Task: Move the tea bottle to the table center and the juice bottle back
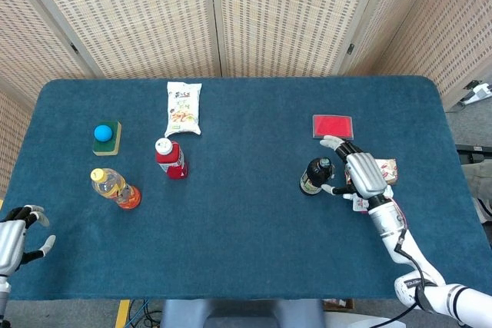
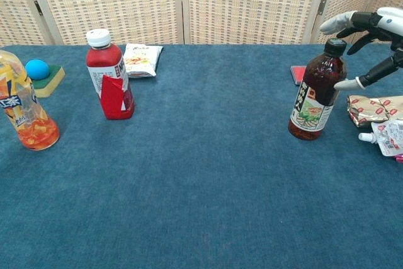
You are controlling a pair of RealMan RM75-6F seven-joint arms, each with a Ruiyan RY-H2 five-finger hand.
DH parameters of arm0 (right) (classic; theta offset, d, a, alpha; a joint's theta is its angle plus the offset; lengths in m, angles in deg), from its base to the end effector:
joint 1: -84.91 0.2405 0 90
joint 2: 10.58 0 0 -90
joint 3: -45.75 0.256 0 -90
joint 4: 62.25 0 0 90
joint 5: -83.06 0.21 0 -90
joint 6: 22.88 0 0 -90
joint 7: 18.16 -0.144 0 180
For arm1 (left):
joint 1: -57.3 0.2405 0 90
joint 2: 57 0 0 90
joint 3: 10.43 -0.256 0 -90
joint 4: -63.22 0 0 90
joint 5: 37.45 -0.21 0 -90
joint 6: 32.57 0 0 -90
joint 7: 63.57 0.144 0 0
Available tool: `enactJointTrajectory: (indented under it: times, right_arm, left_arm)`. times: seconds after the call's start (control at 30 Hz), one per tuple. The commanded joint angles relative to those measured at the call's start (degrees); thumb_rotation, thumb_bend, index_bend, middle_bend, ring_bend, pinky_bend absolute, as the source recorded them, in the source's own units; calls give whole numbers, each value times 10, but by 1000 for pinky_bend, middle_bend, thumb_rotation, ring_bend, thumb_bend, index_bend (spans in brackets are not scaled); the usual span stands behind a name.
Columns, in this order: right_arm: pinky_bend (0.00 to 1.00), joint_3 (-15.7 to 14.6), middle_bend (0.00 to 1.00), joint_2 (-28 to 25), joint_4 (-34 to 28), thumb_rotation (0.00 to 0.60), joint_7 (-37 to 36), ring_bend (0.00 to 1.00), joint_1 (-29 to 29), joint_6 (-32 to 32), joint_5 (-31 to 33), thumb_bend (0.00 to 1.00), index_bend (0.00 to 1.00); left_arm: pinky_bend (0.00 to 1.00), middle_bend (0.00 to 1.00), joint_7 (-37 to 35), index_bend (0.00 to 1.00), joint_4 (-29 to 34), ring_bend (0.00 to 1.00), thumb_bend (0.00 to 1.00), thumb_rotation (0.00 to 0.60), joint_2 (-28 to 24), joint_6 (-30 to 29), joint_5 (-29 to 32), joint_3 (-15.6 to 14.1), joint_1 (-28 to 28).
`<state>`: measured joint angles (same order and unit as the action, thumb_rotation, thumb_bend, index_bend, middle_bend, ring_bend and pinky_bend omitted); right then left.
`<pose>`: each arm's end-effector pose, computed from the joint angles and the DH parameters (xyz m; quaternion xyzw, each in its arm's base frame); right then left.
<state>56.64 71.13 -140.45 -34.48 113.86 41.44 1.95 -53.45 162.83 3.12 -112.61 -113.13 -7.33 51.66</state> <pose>-0.2314 -0.3286 0.0571 0.6142 -0.4643 0.4961 0.4013 -0.3160 0.1820 0.1666 -0.5867 -0.4149 -0.3013 0.6267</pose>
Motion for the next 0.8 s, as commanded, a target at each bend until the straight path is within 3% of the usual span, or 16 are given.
enactJointTrajectory:
  times: [0.03, 0.53, 0.7, 0.8]
  right_arm:
    - [288, -2, 151, 8, 10, 600, -18, 132, 6, -10, 2, 38, 194]
    - [294, -8, 209, 41, 66, 600, -71, 139, 26, -32, -2, 38, 194]
    - [370, -11, 313, 45, 77, 600, -82, 226, 30, -38, -2, 38, 209]
    - [506, -9, 398, 50, 83, 600, -84, 313, 31, -37, 2, 37, 278]
  left_arm:
    - [480, 314, 0, 490, 1, 246, 267, 600, -1, 1, 1, 0, 0]
    - [480, 321, -1, 491, 5, 250, 266, 600, -3, 3, 4, 0, -1]
    - [480, 322, -2, 490, 5, 251, 266, 600, -4, 2, 4, 0, -1]
    - [480, 323, -2, 490, 6, 252, 267, 600, -4, 2, 5, 0, -1]
